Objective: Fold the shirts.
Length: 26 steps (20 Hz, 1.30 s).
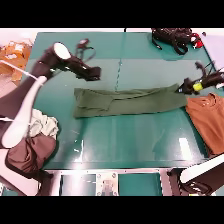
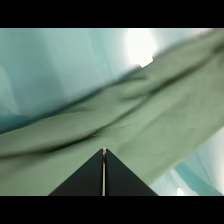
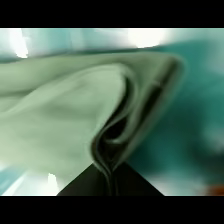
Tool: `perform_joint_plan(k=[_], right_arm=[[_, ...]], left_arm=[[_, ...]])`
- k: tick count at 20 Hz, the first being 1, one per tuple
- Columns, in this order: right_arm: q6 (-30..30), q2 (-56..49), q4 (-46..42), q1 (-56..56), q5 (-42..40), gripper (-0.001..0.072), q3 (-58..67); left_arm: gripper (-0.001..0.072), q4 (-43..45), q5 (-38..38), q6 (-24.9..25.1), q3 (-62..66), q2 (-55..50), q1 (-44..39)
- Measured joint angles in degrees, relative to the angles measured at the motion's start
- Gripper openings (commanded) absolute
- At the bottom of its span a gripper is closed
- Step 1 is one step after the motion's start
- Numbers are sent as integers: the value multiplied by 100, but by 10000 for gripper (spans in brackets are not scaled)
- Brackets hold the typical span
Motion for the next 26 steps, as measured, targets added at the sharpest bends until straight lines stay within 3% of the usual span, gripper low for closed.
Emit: perform_joint_plan(k=[8,14,16,19,23,26], right_arm=[[363,1923,1104,546,817,14,245],[538,2393,1327,1071,824,14,197],[546,2426,1366,1147,752,14,109],[627,2444,1392,1244,603,14,-59],[837,2455,1405,1727,254,15,-275],[1123,2455,1408,2538,-391,14,-568]], left_arm=[[25,-1189,1512,155,17,-1244,-1591],[25,-2006,1939,186,149,-1637,-1880],[24,-2046,1486,186,337,-1674,-1705],[24,-1746,214,90,804,-1620,-1200],[25,-101,-1670,-310,1585,-1244,-337],[25,1255,-2507,-330,1884,-826,313]])
